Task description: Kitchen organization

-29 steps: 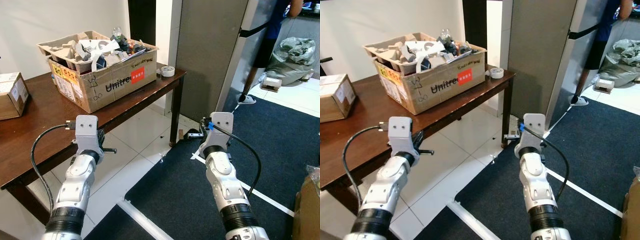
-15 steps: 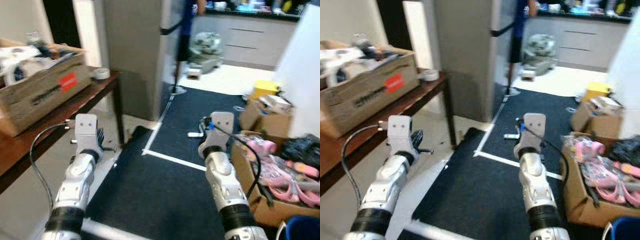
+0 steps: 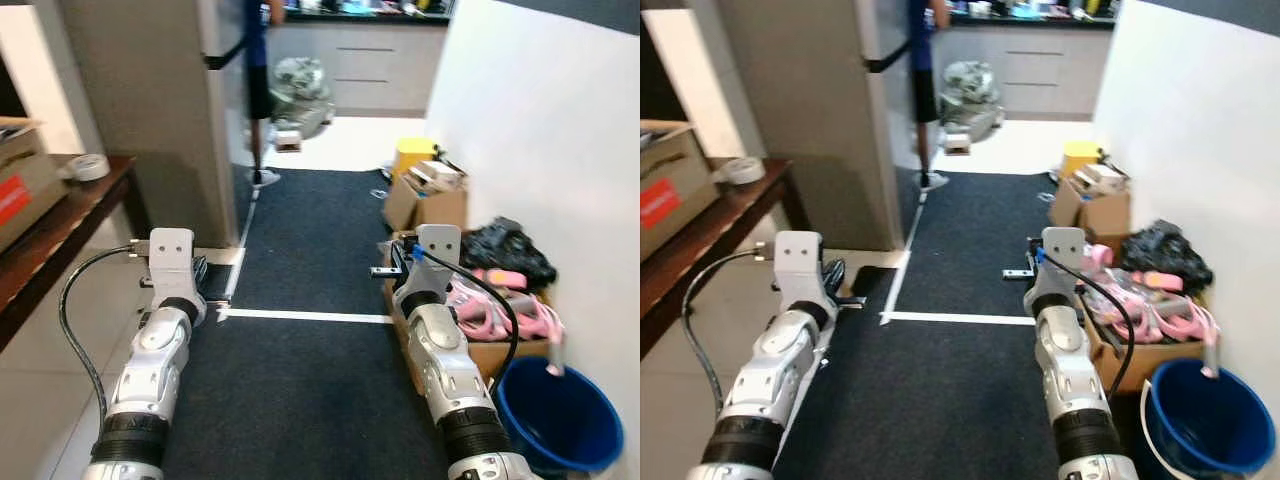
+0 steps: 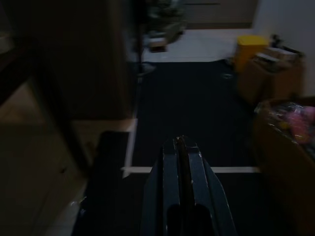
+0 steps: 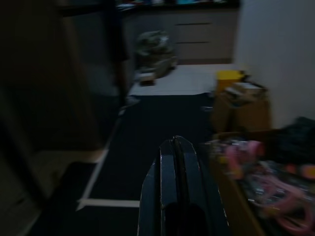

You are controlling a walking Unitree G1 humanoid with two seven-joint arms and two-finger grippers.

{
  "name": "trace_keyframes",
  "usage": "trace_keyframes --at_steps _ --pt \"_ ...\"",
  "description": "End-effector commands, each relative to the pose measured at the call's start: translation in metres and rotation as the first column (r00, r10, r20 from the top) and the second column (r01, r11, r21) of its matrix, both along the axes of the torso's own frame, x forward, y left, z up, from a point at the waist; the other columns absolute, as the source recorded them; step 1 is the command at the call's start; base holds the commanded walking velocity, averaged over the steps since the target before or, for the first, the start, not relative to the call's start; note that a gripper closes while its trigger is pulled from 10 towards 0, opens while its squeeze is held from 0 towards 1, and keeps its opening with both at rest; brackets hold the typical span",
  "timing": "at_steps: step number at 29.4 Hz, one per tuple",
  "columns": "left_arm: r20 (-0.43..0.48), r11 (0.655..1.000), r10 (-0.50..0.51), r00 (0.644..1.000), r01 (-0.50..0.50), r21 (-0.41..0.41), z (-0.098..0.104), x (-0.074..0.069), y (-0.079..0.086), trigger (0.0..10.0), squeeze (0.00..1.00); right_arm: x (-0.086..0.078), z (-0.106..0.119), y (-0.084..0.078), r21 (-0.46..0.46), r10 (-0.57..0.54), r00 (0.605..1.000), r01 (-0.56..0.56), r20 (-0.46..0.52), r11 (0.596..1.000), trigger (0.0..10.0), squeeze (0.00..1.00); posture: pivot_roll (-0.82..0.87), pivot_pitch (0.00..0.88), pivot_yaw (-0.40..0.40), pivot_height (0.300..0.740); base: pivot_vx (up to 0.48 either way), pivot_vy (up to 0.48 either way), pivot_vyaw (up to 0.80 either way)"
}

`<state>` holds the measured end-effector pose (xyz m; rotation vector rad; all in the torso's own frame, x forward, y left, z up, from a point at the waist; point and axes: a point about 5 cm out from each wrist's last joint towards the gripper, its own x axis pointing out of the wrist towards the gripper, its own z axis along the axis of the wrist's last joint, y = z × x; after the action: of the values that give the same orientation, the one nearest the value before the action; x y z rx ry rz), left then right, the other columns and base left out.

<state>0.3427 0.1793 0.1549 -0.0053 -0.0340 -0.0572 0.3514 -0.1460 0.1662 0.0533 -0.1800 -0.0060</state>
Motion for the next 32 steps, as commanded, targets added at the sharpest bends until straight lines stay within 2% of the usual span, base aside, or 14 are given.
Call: trace_keyframes --at_steps 1,5,14,21,23,28,32 --pt "-0.011 1.0 -0.005 1.0 0.005 0.004 -0.002 -0.0005 0.0 10.0 0.0 -0.0005 -0.0018 -0.0027 0.01 -0.01 1.0 0.01 -0.008 1.0 10.0 0.0 -0.03 0.052 0.004 0.74 0.0 0.0 -0.8" --pt "-0.011 1.0 -0.005 1.0 0.005 0.003 -0.002 -0.0005 0.0 10.0 0.0 -0.0005 -0.0018 -0.0028 0.009 -0.012 1.0 0.012 -0.008 1.0 10.0 0.0 -0.03 0.052 0.004 0.74 0.0 0.0 -0.61" --pt "-0.01 1.0 -0.004 1.0 0.004 0.002 -0.002 -0.0006 0.0 10.0 0.0 -0.0006 -0.0023 -0.0027 0.011 -0.014 1.0 0.014 -0.01 1.0 10.0 0.0 -0.03 0.053 0.004 0.74 0.0 0.0 0.0" --pt "-0.005 1.0 -0.001 1.0 0.001 0.001 -0.0007 0.0 -0.0001 10.0 0.0 -0.0005 -0.0012 -0.0017 -0.019 -0.018 1.0 0.018 -0.003 1.0 10.0 0.0 -0.03 0.053 0.004 0.74 0.0 0.0 0.0" --pt "0.007 1.0 0.0 1.0 0.0 0.0 0.0011 0.0004 -0.0003 10.0 0.0 -0.0008 0.0006 0.0004 -0.061 -0.012 1.0 0.013 0.014 0.998 10.0 0.0 -0.03 0.053 0.004 0.74 0.0 0.0 0.0" --pt "0.032 1.0 -0.001 0.999 0.001 0.006 0.0043 0.0009 -0.0008 10.0 0.0 -0.0014 0.0013 0.0018 -0.063 -0.013 1.0 0.014 0.02 0.998 10.0 0.0 -0.03 0.053 0.004 0.74 0.0 0.0 0.0" --pt "0.027 1.0 0.005 1.0 -0.006 0.005 0.0043 0.0018 0.0002 10.0 0.0 -0.0015 0.0012 0.0018 -0.064 -0.012 1.0 0.013 0.019 0.998 10.0 0.0 -0.03 0.053 0.004 0.74 0.48 0.0 0.0"
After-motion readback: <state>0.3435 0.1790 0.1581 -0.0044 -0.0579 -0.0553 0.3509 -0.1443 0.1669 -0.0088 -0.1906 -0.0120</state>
